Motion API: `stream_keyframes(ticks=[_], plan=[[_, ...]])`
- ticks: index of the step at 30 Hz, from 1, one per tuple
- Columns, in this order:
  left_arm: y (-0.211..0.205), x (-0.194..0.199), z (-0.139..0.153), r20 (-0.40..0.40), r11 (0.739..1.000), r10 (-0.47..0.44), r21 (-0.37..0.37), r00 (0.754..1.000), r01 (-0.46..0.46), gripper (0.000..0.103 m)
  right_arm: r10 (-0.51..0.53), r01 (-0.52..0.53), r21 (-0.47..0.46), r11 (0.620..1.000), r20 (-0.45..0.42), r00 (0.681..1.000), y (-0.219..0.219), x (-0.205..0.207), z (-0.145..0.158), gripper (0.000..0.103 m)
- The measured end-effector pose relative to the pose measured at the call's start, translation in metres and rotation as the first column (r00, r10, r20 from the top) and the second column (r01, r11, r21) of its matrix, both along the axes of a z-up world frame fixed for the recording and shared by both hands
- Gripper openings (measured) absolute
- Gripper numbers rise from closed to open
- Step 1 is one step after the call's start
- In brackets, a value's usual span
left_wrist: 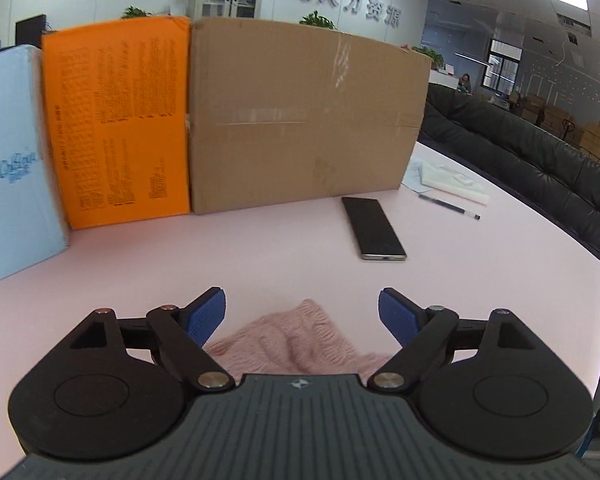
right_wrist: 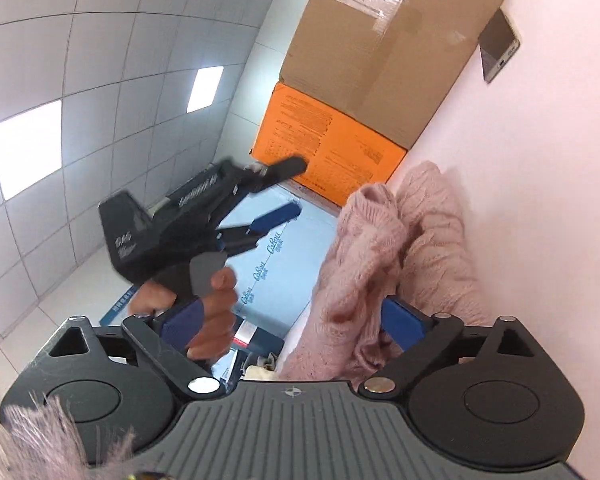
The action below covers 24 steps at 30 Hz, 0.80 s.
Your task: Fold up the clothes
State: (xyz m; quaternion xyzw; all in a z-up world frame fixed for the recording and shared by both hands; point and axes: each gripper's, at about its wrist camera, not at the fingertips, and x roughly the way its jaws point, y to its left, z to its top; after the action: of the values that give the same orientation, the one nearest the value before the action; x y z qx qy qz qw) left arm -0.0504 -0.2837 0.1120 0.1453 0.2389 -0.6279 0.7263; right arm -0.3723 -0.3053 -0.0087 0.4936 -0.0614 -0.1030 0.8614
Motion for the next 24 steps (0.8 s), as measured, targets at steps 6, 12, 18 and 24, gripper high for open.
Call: stream_keyframes(ticks=[6,12,18,24], plan=[[0.081,-0.014,-0.034,0.074,0.999,0.011,-0.044,0.997,-0.008,0.083,-0.095,0.066,-0.248,0.966,-0.108,0.990,-0.060,-0.021,0.030,0.103],[0.113,-0.066,-0.060,0.165,0.994,-0.033,-0.100,0.986,0.050,0.082,0.126,-0.207,-0.267,0.941,-0.290,0.949,-0.148,0.070,0.036,0.103],[0.119,-0.113,-0.089,0.405,0.992,-0.027,-0.104,0.914,0.075,0.082,0.211,-0.289,-0.223,0.931,-0.318,0.924,-0.178,0.114,0.020,0.103],[0.113,-0.134,-0.101,0.527,0.987,0.005,-0.139,0.850,0.080,0.081,0.260,-0.354,-0.232,0.906,-0.357,0.897,-0.178,0.134,0.012,0.100]])
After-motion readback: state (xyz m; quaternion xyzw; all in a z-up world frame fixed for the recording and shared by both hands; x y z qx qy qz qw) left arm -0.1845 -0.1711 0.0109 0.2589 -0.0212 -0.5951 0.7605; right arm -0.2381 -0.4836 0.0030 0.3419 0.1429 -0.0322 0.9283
